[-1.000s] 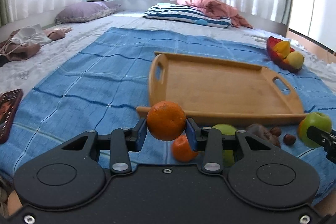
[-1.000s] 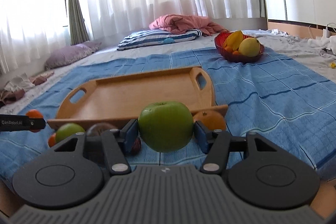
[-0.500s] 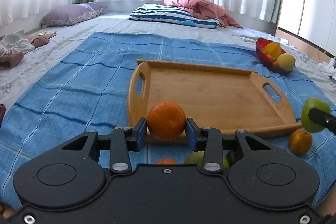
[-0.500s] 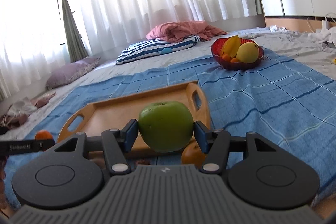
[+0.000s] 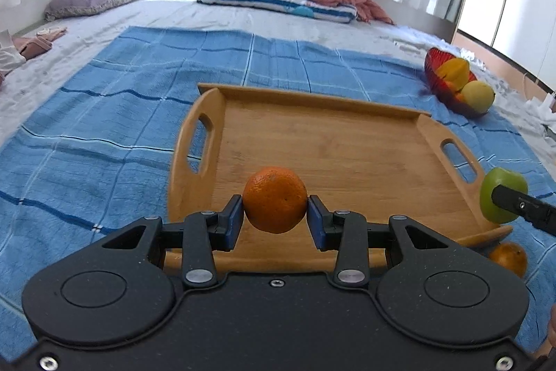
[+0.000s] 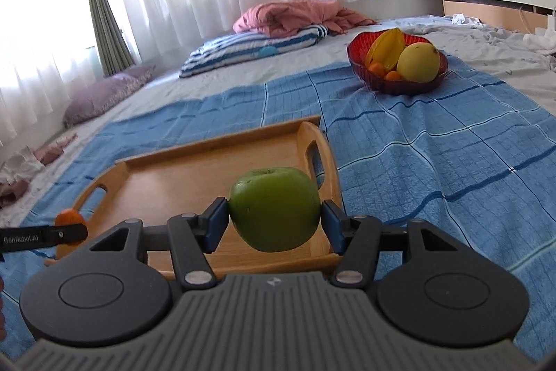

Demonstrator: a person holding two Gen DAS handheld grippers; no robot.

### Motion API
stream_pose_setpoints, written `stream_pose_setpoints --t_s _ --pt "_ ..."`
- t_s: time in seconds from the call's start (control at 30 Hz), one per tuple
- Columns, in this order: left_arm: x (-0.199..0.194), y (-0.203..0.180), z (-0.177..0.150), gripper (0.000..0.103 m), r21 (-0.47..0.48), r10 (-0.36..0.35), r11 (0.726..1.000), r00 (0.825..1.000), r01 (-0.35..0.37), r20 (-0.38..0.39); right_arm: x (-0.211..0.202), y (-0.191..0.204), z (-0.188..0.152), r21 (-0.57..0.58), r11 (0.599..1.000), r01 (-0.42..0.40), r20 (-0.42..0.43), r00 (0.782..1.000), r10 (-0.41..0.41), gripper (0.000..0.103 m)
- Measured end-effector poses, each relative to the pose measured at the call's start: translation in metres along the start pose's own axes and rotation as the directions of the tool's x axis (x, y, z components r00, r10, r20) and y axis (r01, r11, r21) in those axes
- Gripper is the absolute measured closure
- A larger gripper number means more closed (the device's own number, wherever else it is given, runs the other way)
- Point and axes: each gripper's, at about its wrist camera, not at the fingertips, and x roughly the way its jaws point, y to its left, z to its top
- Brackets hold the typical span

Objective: Organize fruits
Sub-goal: 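Lift the tangerine with the left tool while the right tool carries the apple over the tray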

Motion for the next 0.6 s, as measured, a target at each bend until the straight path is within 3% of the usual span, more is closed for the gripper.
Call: stream_pose_setpoints --t_s 0.33,0.6 --pt "0.032 -0.002 -0.001 0.066 0.013 0.037 0.999 0.997 -0.036 -0.069 0.026 0.013 -0.007 -0.058 0.998 0.012 -0.064 0.998 -0.015 0.042" --pt "0.033 -0.001 -0.003 0.065 0.009 0.032 0.999 0.997 -0.032 -0.064 0.028 0.02 -0.009 -0.097 0.995 0.024 -0.05 0.998 -0.029 0.042"
